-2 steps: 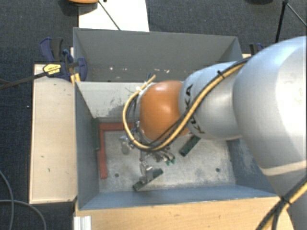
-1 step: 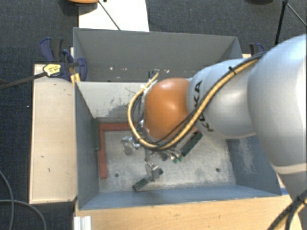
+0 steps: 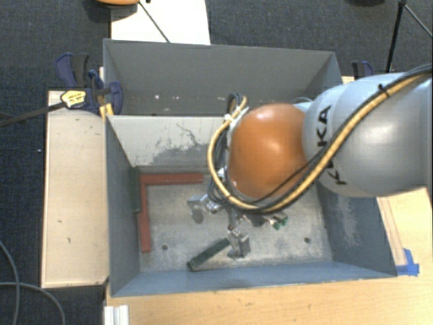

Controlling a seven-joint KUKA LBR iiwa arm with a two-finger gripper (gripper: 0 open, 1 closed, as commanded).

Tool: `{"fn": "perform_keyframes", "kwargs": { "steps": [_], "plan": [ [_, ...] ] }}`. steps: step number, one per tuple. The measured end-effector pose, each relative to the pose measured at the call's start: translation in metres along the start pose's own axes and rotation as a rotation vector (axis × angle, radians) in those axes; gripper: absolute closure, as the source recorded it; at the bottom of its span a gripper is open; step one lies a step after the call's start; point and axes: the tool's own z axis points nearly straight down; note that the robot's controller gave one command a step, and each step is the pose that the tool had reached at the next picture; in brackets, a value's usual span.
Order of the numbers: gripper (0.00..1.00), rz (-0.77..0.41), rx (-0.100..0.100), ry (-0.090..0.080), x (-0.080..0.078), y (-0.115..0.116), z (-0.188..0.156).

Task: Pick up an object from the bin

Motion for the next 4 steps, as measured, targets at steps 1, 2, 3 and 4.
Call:
{"fn": "perform_keyframes", "kwargs": {
  "steps": [1,2,3,4],
  "plan": [
    [0.0,-0.131,0.006,-0.009,-0.001,0.01,-0.009],
    [1.0,-0.419,0.001,-0.003,0.001,0.018,0.09],
    [1.0,-0.418,0.001,-0.003,0.001,0.018,0.09],
    [1.0,-0.389,0.007,-0.012,-0.032,0.033,-0.1]
  ]
}}
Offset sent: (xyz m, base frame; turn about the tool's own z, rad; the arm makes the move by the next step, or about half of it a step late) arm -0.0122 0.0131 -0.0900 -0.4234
